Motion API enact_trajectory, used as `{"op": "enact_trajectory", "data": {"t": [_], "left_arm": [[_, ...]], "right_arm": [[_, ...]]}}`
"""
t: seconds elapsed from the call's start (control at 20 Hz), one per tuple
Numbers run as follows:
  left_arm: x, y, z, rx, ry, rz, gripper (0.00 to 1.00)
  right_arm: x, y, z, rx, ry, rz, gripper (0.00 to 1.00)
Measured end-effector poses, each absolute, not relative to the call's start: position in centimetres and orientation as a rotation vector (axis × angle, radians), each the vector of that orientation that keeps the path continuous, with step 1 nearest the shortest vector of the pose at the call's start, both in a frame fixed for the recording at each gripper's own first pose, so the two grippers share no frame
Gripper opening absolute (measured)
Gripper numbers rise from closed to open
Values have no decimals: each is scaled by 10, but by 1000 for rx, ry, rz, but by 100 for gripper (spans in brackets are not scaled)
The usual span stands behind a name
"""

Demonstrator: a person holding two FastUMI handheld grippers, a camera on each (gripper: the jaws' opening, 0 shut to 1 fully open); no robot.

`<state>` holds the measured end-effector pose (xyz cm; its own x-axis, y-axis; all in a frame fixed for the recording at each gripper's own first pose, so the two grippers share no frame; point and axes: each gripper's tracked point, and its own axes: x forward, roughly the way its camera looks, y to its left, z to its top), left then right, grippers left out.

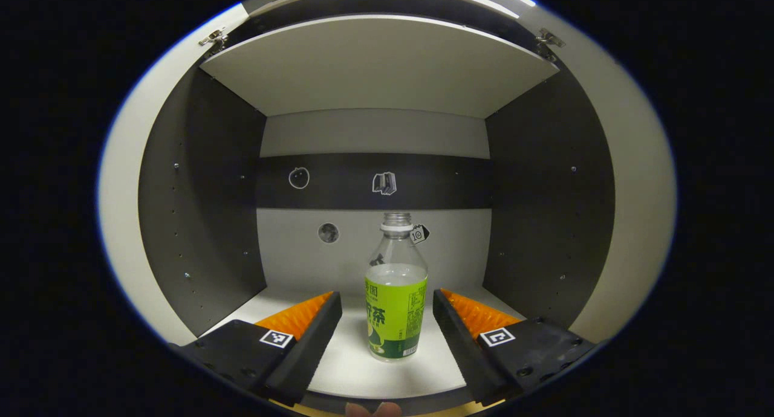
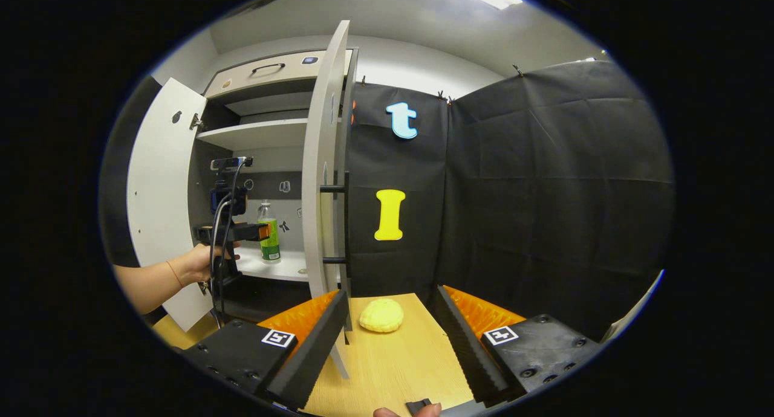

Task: Grasp the bottle in the cabinet with the left hand and place it on the coaster, then close the right door with the right hand and the left door with the left hand.

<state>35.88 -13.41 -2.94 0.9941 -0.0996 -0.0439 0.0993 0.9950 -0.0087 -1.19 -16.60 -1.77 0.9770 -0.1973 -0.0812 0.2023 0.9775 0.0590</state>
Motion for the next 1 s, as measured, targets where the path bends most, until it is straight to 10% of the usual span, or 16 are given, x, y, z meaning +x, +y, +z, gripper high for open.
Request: {"op": "enact_trajectory", "data": {"t": [1.0], "left_arm": [[344,-127,-1,23,-30,-142,77]], "right_arm": [[-4,-166,-23,76,81,-209,97]]}}
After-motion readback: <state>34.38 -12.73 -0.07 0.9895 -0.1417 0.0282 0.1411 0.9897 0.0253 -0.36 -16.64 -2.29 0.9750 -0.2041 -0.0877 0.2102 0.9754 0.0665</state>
